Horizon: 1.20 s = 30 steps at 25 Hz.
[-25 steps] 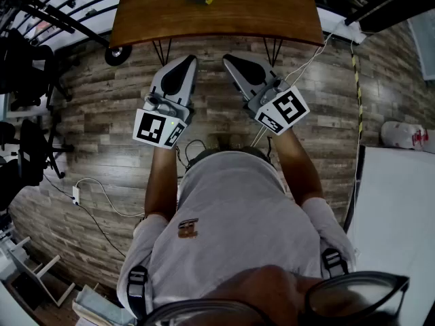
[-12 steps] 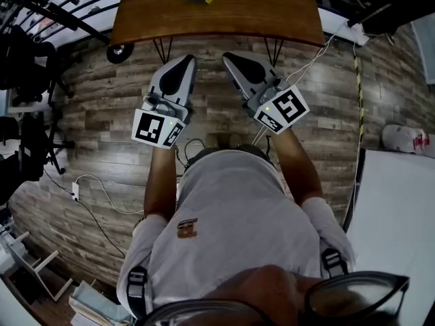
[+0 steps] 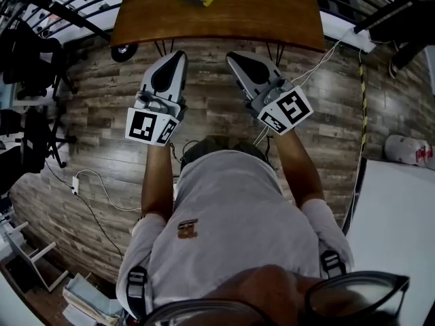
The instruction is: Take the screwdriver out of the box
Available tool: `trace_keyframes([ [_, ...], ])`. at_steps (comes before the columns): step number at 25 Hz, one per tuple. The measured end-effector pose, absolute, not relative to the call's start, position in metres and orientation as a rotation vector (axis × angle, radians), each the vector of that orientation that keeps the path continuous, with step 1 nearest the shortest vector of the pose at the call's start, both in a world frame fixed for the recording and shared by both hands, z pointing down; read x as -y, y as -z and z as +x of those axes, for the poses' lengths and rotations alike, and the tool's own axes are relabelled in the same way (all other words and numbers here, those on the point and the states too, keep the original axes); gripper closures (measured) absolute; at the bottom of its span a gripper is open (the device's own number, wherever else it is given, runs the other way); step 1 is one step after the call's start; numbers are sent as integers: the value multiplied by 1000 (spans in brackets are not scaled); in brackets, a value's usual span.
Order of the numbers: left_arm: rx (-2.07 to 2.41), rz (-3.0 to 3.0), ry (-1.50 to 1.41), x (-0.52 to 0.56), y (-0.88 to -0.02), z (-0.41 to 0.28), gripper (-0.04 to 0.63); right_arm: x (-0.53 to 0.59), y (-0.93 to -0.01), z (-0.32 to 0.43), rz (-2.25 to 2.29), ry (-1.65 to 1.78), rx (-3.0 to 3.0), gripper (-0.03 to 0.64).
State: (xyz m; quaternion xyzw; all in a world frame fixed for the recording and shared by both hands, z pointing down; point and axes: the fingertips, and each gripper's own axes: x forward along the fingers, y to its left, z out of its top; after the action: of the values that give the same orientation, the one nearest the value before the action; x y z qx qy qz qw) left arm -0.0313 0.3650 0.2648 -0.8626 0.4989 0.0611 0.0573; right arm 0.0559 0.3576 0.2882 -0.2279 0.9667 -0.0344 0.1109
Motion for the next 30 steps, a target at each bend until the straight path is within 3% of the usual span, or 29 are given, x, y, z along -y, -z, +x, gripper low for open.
trace_keyframes([
  [14, -1541, -2585, -196, -294, -274, -49, 576, -290, -303, 51, -675, 98, -2867, 584],
  [30, -1436, -2640, -182, -68, -291, -149, 577, -78, -312, -44, -836, 74, -2886, 584],
])
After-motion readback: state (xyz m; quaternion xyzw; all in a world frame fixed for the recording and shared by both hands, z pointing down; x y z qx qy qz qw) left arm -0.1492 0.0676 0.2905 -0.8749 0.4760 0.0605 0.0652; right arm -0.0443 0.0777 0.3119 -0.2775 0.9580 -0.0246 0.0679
